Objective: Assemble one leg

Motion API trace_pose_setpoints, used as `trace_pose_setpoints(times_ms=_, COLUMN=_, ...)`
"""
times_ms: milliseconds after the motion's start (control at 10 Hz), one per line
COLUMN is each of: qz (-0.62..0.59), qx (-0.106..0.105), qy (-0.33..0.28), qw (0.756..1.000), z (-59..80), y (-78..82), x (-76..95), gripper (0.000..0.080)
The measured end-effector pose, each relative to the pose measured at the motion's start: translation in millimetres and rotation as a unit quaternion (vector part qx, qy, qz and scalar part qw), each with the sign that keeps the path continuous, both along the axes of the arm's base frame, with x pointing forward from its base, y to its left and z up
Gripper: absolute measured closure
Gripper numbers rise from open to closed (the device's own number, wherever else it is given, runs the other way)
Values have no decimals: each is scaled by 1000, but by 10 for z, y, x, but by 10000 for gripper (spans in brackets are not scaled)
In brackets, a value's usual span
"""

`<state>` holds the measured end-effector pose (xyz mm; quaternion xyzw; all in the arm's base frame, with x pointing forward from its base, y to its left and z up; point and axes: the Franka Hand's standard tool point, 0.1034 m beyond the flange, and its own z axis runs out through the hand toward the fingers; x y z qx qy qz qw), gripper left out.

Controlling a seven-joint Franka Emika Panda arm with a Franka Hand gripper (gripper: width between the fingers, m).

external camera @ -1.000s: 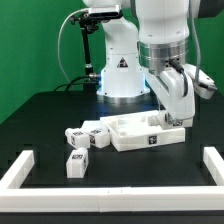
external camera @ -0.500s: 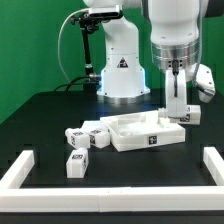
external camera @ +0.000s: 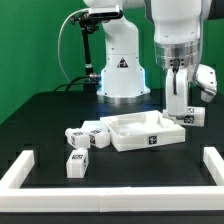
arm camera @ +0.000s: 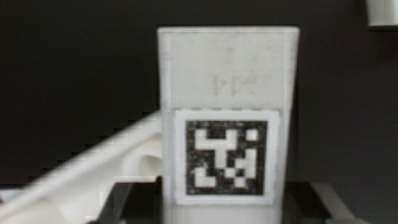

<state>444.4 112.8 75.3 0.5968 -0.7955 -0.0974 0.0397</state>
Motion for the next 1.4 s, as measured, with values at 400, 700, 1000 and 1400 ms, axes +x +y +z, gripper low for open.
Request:
trace_pose_setpoints(times_ms=400, qz=-3, qx=-15, qy=18, qw=1000, z=-263, y=363, x=-264, gripper=515)
trace_pose_setpoints(times_ms=700, qz=21, qx=-18, qy=18, qw=999, z=-388, y=487, x=-323, gripper=515)
trace_pose_setpoints(times_ms=1000, qz=37, qx=-23, qy=25, qw=999, z=-499, y=616, x=-394, gripper=515)
trace_pose_setpoints(times_ms=1400, qz=53, qx=-26, qy=23, qw=998, z=-570, y=674, x=-433, gripper=515)
